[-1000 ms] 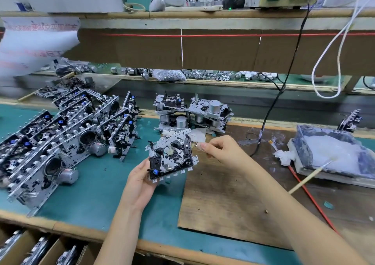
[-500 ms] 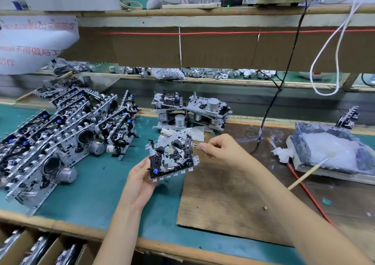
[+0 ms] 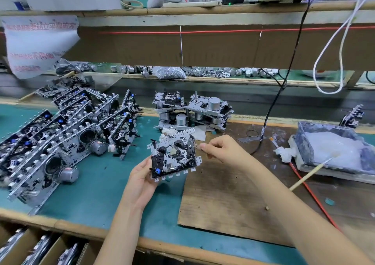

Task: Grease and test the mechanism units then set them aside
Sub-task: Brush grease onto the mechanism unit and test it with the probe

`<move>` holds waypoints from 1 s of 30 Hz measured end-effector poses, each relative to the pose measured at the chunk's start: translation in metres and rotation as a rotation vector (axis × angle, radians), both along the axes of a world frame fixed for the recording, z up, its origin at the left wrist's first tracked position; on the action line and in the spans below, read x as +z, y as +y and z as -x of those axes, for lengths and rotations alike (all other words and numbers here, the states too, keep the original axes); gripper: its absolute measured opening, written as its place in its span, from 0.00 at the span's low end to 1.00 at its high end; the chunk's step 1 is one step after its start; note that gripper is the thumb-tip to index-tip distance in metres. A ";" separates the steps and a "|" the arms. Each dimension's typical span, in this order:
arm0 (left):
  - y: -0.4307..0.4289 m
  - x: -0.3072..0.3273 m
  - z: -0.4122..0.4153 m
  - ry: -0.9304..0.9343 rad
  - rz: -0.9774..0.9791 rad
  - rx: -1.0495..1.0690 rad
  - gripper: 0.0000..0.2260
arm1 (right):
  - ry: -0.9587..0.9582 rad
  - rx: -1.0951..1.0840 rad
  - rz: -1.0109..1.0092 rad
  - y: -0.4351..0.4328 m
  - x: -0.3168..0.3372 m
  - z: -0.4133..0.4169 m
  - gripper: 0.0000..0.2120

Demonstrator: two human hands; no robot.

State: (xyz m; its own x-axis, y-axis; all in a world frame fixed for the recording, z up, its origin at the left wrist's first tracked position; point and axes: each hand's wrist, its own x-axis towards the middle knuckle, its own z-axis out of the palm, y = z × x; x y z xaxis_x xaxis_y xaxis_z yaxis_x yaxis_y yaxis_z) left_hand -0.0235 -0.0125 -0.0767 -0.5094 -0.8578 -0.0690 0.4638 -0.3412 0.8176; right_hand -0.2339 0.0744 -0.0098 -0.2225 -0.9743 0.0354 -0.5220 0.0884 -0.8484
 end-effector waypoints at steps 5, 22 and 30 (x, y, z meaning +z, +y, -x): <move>0.002 0.001 0.001 0.015 0.000 0.013 0.16 | -0.005 0.036 -0.073 -0.002 0.002 0.004 0.21; 0.003 0.003 0.004 0.057 -0.038 0.058 0.14 | 0.042 -0.052 -0.043 0.001 0.010 -0.005 0.15; 0.011 0.011 0.023 0.034 0.030 0.084 0.12 | 1.090 0.174 0.147 0.000 0.037 -0.039 0.51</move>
